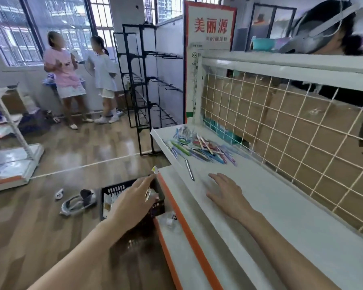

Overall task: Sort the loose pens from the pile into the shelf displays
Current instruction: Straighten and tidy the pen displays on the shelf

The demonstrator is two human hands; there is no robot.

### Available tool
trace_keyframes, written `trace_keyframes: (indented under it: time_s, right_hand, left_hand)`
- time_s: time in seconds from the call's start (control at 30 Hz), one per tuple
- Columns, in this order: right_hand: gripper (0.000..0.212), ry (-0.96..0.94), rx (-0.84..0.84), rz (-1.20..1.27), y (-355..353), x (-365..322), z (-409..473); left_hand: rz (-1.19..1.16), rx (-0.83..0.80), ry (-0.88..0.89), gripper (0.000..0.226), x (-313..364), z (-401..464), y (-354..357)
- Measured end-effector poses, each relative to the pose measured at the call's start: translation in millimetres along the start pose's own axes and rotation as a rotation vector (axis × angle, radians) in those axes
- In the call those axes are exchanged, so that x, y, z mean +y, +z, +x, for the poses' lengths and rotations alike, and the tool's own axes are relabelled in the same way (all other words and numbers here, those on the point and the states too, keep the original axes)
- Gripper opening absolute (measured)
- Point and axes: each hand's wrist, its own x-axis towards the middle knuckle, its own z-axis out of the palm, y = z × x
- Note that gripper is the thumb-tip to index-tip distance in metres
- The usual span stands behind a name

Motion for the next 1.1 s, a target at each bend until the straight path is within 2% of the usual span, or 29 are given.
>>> trace_keyframes:
  time_s: [0.17,0.3,0.47,0.63,0.73,0.87,0.93,1.0,1.1]
  right_hand:
    - [0.057,0.001,0.020,0.021,-4,-1,86]
    - [0.049,-0.011,0.027,0.076,5,-9,131]
    - [0.050,-0.031,0.039,0.090,30,-19,184]
    - [0.046,0.067,0.118,0.189,54,-33,240]
    - [0.045,0.141,0.133,0.165,63,-42,275]
    - [0.043,0.215,0.142,0.063,72,-46,315]
    - [0.041,0.256,0.139,0.001,79,-43,330]
    - [0.041,0.282,0.144,-0.095,87,-36,342]
    - [0.037,0.338,0.179,-0.207,94,-24,353]
  left_hand:
    - [-0.069,0.053,0.051,0.047,-19,89,16]
    - [-0.085,0.023,0.128,0.041,-39,136,44]
    - [-0.116,0.014,0.248,0.032,-71,200,73]
    - [-0.136,-0.011,0.445,0.024,-98,282,102]
    - [-0.178,-0.102,0.570,0.033,-109,330,120]
    - [-0.212,-0.242,0.724,0.023,-123,377,139]
    - [-0.121,-0.279,0.786,0.023,-128,392,146]
    - [-0.070,-0.354,0.811,0.013,-125,403,152]
    - [-0.034,-0.505,0.749,0.025,-116,417,159]
